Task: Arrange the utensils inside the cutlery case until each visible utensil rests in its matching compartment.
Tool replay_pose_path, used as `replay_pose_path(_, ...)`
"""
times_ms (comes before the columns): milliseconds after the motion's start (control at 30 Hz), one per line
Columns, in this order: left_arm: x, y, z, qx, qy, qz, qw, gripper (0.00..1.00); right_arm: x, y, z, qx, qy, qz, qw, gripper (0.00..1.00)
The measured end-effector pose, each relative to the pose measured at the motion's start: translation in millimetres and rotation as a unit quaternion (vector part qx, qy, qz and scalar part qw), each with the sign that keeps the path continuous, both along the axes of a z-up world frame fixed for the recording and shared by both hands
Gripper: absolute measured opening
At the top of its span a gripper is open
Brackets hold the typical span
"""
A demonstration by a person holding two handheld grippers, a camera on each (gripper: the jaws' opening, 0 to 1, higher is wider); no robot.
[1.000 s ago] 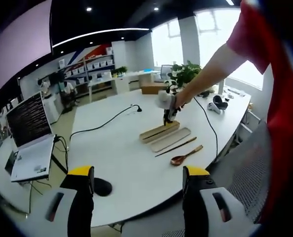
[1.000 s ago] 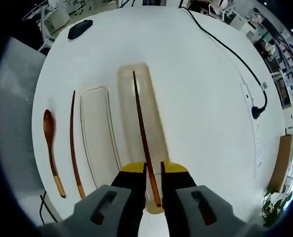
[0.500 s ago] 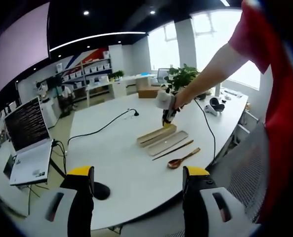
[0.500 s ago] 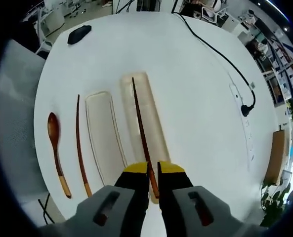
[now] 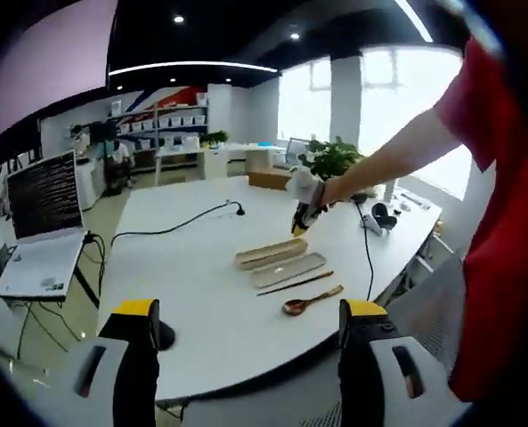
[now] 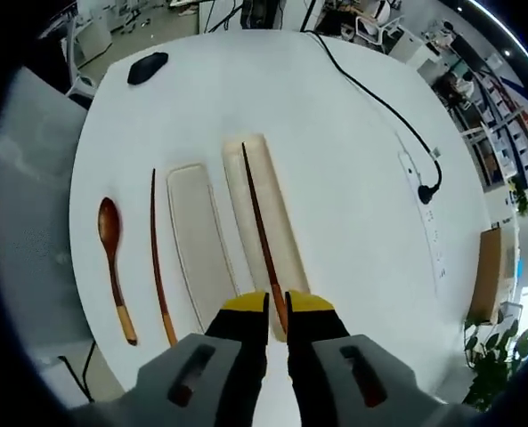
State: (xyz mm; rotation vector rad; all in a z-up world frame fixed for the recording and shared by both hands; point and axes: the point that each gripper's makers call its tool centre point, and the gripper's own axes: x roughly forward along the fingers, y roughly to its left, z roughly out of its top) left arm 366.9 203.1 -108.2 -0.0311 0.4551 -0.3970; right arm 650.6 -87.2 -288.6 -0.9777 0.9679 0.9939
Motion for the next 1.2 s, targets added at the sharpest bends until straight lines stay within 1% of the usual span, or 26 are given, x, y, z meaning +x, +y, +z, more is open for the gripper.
replay_pose_path(33, -0.3, 3.0, 3.8, -0.003, -0.008, 0.003, 1.0, 0.83, -4.1, 0.2, 2.4, 0.003, 0.0, -0.001, 1.0, 0.06)
replay_pose_path(67, -0.9, 4.6, 5.2, -0.011, -0.007, 0.006, 0.9999, 0.83, -6.8, 0.9, 4.1, 0.007, 0.0, -0.001, 1.0, 0.06)
replay_pose_path(100, -1.7, 6.6, 8.7, -0.02, -0.01, 0.011, 0.9997, 0.84, -10.2, 5.0, 7.0, 0.024, -0.001, 0.002, 0.9997, 0.07)
replay_pose_path(167, -3.3, 10.1, 10.3, -0.017, -0.013, 0.013, 0.9997, 0.84, -17.1, 11.8, 15.7, 0.048, -0.005, -0.013, 0.9988, 0.09)
replay_pose_path(267, -4.2, 11.3, 9.6, -0.008, -0.012, 0.012, 0.9998, 0.84, -23.9, 15.7, 27.9, 0.056, -0.02, -0.011, 0.9982, 0.11)
replay_pose_path(367, -6.0, 9.9, 10.2, 0.014, -0.014, 0.003, 0.9998, 0.84, -32.3, 18.5, 37.7, 0.058, -0.03, -0.005, 0.9978, 0.12)
replay_pose_path(433, -6.2, 7.3, 10.7, 0.023, -0.016, -0.002, 0.9996, 0.83, -37.3, 18.9, 43.2, 0.057, -0.035, -0.005, 0.9977, 0.14)
replay_pose_path(567, -6.5, 3.0, 11.9, 0.027, -0.019, -0.008, 0.9994, 0.83, -45.9, 19.0, 51.7, 0.061, -0.046, 0.002, 0.9971, 0.14)
replay_pose_path(633, -6.7, 2.6, 11.3, 0.028, -0.019, -0.01, 0.9994, 0.82, -44.5, 18.5, 51.7, 0.064, -0.048, 0.001, 0.9968, 0.14)
replay_pose_path(800, -8.2, 3.9, 8.9, 0.034, -0.019, -0.011, 0.9992, 0.81, -55.1, 14.2, 54.5, 0.064, -0.051, 0.003, 0.9966, 0.13)
replay_pose_path(1033, -10.8, 6.1, 10.7, 0.028, -0.02, -0.004, 0.9994, 0.81, -73.1, 16.2, 50.5, 0.093, -0.044, -0.01, 0.9946, 0.12)
replay_pose_path(1100, -12.0, 4.9, 10.0, 0.031, -0.019, -0.006, 0.9993, 0.81, -75.0, 14.8, 47.3, 0.094, -0.044, -0.012, 0.9945, 0.12)
replay_pose_path(1167, -13.1, 4.1, 8.9, 0.037, -0.017, -0.009, 0.9991, 0.81, -80.8, 15.3, 50.0, 0.092, -0.043, -0.013, 0.9947, 0.11)
replay_pose_path(1200, -13.3, 3.8, 8.6, 0.038, -0.016, -0.01, 0.9991, 0.81, -78.9, 15.5, 51.6, 0.092, -0.046, -0.011, 0.9946, 0.11)
